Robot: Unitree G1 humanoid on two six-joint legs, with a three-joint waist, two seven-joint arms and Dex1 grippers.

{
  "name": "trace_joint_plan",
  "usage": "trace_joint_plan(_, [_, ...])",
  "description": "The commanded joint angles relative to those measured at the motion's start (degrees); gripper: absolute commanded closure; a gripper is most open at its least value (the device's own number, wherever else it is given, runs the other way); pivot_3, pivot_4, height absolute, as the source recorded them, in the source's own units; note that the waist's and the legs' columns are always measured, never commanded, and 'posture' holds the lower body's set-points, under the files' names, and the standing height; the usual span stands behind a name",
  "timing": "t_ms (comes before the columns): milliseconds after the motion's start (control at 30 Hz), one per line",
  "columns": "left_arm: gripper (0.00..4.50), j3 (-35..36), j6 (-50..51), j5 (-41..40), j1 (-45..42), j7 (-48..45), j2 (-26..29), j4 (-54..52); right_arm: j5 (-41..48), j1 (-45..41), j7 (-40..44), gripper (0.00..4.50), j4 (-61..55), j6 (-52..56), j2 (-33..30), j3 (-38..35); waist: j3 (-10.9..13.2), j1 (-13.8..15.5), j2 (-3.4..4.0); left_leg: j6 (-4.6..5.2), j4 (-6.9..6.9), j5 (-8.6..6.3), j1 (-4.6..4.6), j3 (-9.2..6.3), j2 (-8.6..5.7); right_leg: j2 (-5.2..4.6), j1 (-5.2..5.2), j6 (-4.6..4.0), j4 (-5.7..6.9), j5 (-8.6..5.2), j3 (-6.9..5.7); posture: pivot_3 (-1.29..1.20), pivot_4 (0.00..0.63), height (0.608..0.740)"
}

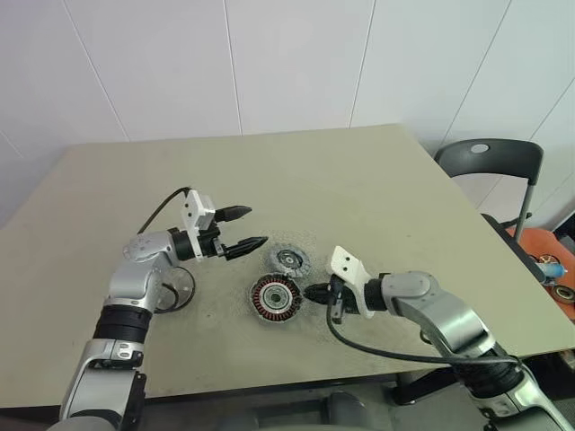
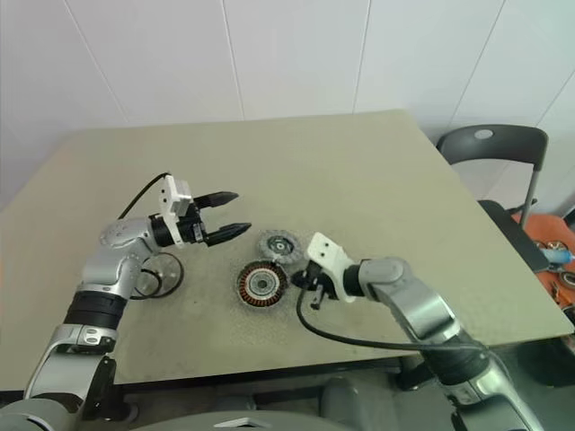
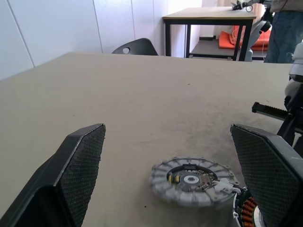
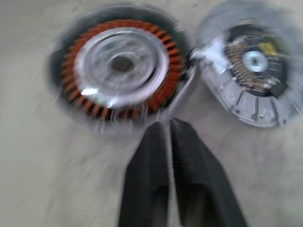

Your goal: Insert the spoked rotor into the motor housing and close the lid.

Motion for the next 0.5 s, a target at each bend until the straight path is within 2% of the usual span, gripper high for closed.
trace_joint_plan(33, [0.00, 0.24, -0.86, 0.25, -0.98, -0.33, 0.30, -0.02, 2.03, -0.28, 1.31, 3.14, -4.15, 0.50, -0.78, -1.58, 0.00, 0.02, -0.01, 0.00, 0.00, 0.00, 0.01, 0.00, 0.00, 0.00, 0.01, 0.00, 0.01, 0.00, 0.00, 0.00, 0.000, 0.740])
trace_joint_plan(100, [0.00, 0.18, -0.75, 0.25, -1.09, -0.29, 0.21, -0.01, 2.32, -0.56, 1.07, 2.55, -4.03, 0.47, -0.48, -2.16, 0.00, 0.11, -0.01, 0.00, 0.01, 0.00, 0.02, 0.00, 0.00, 0.00, 0.04, 0.00, 0.00, 0.02, 0.00, 0.00, 0.000, 0.740])
trace_joint_plan(267, [0.00, 0.06, -0.91, 0.41, -1.45, -0.20, -0.02, 0.44, 3.72, -2.17, 0.02, 2.55, -3.16, 1.24, 2.01, -3.03, -0.01, 0.11, -0.02, 0.00, 0.03, 0.00, 0.04, -0.01, 0.00, 0.00, 0.06, 0.00, 0.00, 0.03, 0.00, 0.00, 0.000, 0.740])
trace_joint_plan(500, [0.00, 0.28, -0.84, 0.37, -1.49, 0.21, -0.08, -0.02, 2.90, -2.36, -0.06, 2.55, -2.61, 1.82, 2.92, -0.44, -0.01, 0.13, -0.02, -0.01, 0.02, 0.00, 0.02, -0.01, 0.00, 0.00, 0.06, 0.00, -0.03, 0.03, 0.00, 0.00, 0.000, 0.740])
